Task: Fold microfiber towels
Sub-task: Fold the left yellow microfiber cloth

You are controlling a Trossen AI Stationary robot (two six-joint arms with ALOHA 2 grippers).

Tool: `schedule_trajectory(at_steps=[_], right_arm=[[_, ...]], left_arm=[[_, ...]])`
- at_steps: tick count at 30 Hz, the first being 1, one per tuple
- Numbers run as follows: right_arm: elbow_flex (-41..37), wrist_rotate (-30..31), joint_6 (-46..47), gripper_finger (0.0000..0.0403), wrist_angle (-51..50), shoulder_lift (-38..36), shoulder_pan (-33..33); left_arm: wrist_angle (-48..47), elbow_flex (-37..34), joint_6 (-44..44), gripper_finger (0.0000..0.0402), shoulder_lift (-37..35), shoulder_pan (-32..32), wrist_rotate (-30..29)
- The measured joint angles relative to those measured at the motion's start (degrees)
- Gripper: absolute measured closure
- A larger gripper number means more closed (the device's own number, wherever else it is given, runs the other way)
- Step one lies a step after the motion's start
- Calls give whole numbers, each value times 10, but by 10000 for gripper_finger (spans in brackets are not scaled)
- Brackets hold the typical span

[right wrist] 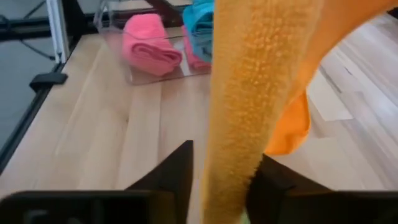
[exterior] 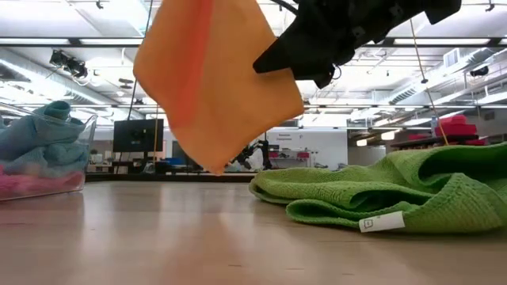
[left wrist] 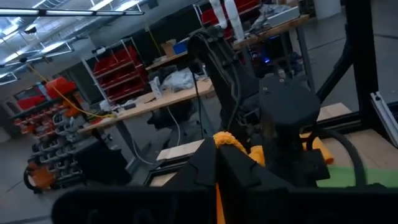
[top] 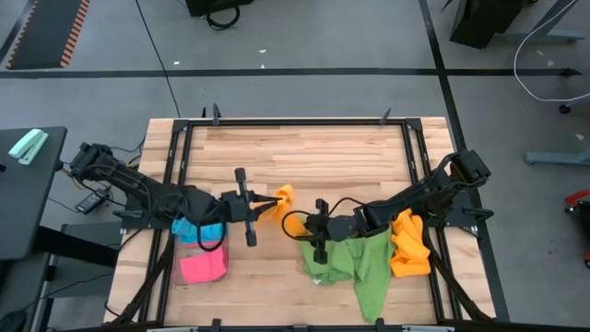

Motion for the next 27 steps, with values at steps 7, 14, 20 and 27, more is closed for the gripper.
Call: schedule_trajectory(at_steps=[7, 14, 20, 27], right_arm=[[0, -45, -25, 391, -81, -17, -20], [23, -46, -43, 390, -269, -103, -55], [39, -74, -81, 390, -380, -164, -95], [39, -96, -118, 389, -446, -227, -145]], left_arm=[[-35, 0, 21, 382, -1, 16, -41], [-142, 0, 17, 386, -1, 59, -35], [-211, 0, 15, 364, -1, 102, 56], [-216, 0, 23, 393, -2, 173, 80]])
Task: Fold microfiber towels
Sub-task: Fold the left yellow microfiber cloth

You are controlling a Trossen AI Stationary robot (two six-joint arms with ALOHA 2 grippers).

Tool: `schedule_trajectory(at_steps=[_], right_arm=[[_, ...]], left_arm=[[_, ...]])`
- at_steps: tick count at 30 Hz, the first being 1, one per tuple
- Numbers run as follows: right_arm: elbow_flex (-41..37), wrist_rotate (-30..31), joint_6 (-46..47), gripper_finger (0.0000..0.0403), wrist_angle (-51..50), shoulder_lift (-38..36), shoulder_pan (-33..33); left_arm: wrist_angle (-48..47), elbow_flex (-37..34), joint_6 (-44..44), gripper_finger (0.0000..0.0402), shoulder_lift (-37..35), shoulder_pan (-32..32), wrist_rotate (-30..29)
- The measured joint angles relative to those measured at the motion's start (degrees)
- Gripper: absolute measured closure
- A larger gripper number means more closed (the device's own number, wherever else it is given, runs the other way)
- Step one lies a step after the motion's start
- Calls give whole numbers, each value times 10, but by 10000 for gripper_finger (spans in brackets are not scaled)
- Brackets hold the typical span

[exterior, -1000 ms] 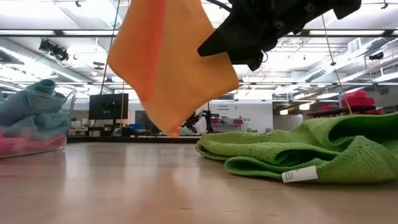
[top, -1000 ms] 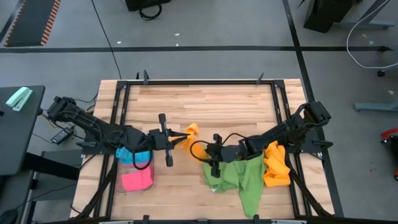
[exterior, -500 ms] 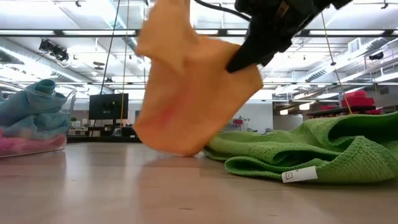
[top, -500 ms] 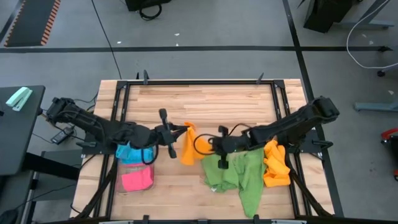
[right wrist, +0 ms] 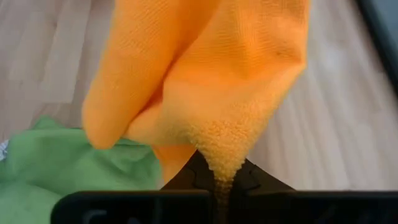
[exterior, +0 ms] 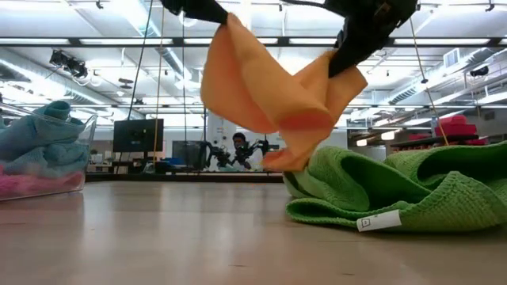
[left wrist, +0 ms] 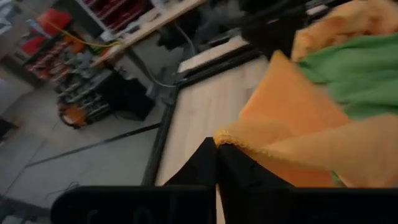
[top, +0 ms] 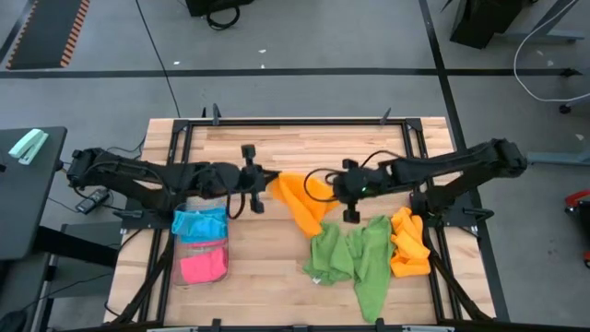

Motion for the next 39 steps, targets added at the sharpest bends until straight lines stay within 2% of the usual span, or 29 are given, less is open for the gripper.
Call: schedule_trajectory(at_steps=[2, 7, 13, 17, 19, 23, 28, 34, 39], right_arm=[[0, 0, -14, 389, -8, -25, -13], [0, 0, -75, 389, -27, -74, -54], [0, 6, -180, 389, -42, -56, -128], [0, 90, -307, 389, -8, -30, -194], [0, 132, -345, 389, 24, -24, -225], [0, 140, -379, 389, 64, -25, -266], [0, 43, -333, 389, 16, -9, -252], [0, -38, -246, 389, -69, 65, -181], [0, -63, -203, 389, -83, 125, -115]], left_arm=[[5, 0, 7, 394, 0, 22, 4], [11, 0, 6, 374, 10, 93, 90], [42, 0, 21, 389, 34, 182, 188], [101, 0, 86, 393, 51, 249, 224], [123, 0, 97, 383, 55, 283, 262], [113, 0, 95, 368, 55, 324, 333], [44, 1, 66, 379, 67, 316, 410], [-65, 0, 5, 394, 131, 246, 422], [-81, 0, -22, 364, 189, 174, 422]])
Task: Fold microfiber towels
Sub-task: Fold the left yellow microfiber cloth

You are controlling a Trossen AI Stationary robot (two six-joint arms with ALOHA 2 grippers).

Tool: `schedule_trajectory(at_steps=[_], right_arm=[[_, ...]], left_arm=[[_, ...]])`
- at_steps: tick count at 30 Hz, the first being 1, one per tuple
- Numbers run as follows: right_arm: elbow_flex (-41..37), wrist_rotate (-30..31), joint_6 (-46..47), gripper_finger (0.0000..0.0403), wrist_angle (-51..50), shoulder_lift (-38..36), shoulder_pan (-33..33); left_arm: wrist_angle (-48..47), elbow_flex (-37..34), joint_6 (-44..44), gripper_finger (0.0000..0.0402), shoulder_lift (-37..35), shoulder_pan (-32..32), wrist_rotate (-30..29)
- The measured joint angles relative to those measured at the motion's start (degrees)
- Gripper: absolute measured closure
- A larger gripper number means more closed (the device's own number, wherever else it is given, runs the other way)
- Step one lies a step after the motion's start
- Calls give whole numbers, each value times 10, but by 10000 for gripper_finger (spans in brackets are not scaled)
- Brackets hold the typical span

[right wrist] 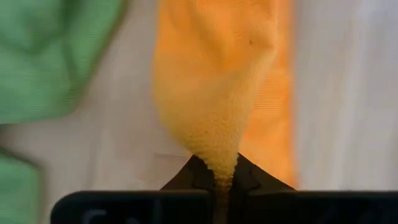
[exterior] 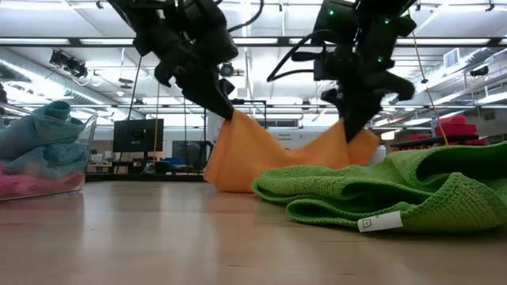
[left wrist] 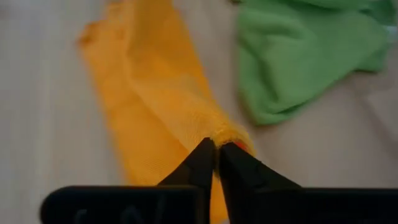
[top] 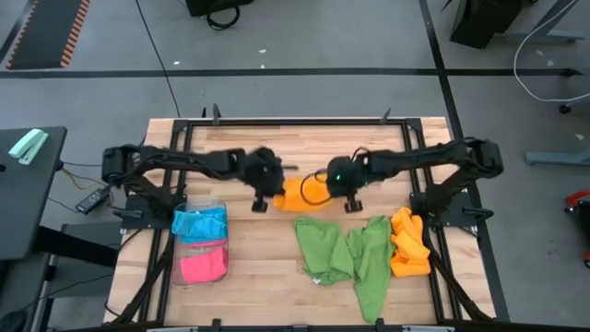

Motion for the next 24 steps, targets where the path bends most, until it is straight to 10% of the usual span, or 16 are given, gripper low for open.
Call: schedule_trajectory(at_steps=[18, 24], right_arm=[[0, -116, 222, 259, -49, -39, 189], [0, 43, 220, 261, -42, -58, 176]], left_arm=[[-1, 0, -73, 221, 30, -145, 37], [8, 0, -94, 220, 30, -123, -64]])
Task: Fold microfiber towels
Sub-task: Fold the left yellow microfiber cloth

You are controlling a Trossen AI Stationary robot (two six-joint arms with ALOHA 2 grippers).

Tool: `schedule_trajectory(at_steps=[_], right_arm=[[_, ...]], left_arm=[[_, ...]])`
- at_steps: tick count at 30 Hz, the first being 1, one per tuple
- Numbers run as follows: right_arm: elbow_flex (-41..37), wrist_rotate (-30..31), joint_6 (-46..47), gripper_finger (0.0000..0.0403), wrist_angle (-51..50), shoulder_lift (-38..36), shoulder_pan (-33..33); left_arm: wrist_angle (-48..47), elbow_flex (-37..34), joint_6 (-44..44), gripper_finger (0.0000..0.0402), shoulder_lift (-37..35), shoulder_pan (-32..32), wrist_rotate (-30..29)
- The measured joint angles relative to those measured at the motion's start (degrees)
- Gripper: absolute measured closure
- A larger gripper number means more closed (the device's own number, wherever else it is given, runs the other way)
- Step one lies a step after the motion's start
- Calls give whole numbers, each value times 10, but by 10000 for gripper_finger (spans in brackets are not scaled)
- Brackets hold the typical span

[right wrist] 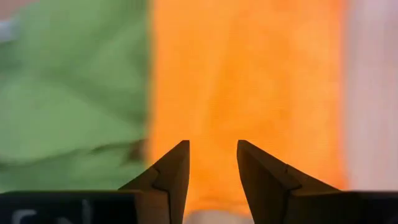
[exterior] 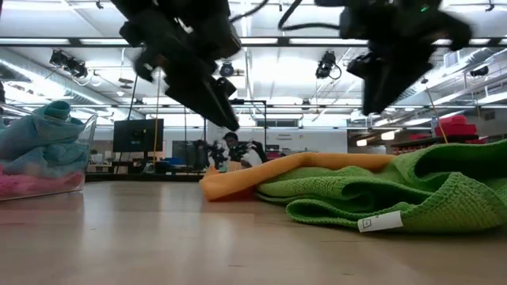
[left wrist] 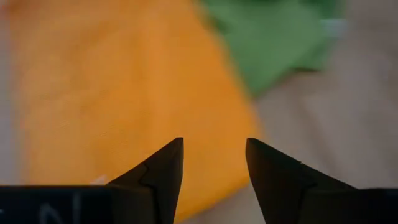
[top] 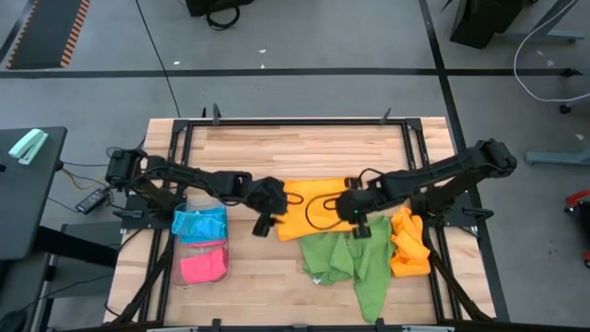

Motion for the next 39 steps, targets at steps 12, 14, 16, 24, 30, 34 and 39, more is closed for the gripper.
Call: schedule_trajectory(at_steps=[12, 14, 16, 24, 30, 34, 39], right_arm=[[-33, 37, -38, 287, 65, 14, -109], [-35, 31, -44, 290, 71, 14, -117], [-35, 30, -46, 292, 78, 14, -118], [-37, 10, -81, 295, 97, 14, -119], [-94, 8, -120, 296, 166, 14, -160], [-141, 8, -128, 296, 233, 14, -213], [-188, -3, -131, 296, 305, 14, -276]], left_arm=[[69, 0, -46, 263, 95, 77, -63], [64, 0, -47, 271, 110, 90, -64], [52, 0, -48, 280, 118, 105, -73], [0, 0, -59, 315, 124, 157, -168], [-7, 0, -42, 340, 116, 171, -170], [-5, 0, -26, 359, 91, 171, -200], [0, 0, -16, 378, 57, 173, -202]])
